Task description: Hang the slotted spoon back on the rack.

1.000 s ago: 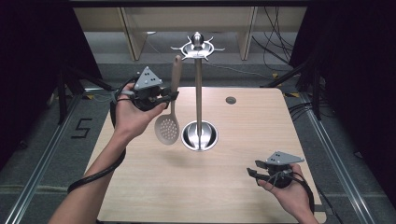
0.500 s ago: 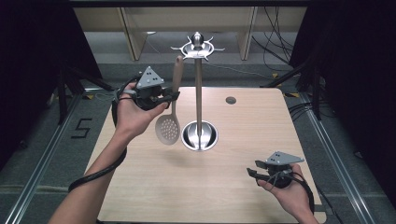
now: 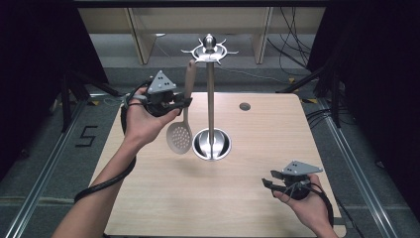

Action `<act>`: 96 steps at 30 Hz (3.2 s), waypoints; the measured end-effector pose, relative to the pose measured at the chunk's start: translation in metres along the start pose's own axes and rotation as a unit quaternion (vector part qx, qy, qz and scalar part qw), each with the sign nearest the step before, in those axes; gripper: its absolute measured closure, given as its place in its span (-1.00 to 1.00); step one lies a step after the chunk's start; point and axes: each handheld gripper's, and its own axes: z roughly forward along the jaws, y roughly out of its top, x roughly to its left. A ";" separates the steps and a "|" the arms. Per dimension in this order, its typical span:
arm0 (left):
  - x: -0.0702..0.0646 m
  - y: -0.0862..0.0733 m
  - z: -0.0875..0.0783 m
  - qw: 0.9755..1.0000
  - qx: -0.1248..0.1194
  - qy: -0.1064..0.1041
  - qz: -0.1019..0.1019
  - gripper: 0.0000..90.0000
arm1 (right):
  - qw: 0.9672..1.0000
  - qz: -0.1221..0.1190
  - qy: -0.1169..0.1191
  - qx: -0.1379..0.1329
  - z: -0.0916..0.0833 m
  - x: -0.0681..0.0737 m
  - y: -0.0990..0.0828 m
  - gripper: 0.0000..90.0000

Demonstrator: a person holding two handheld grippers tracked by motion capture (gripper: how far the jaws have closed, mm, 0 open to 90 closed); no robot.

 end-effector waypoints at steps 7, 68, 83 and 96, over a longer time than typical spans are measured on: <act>0.000 0.001 0.002 1.000 0.001 -0.001 0.000 0.66 | 1.000 -0.001 0.000 0.000 0.000 0.000 0.000 0.19; 0.006 -0.048 -0.036 0.998 -0.039 0.020 -0.041 -0.02 | 1.000 0.010 0.002 0.007 0.000 0.002 0.000 0.18; 0.017 -0.116 -0.067 0.997 -0.016 0.034 -0.068 -0.18 | 1.000 0.010 0.003 0.007 0.000 0.003 0.000 0.17; 0.018 -0.198 -0.068 0.993 0.020 0.034 -0.111 -0.17 | 1.000 0.007 0.009 0.001 0.002 0.001 0.000 0.17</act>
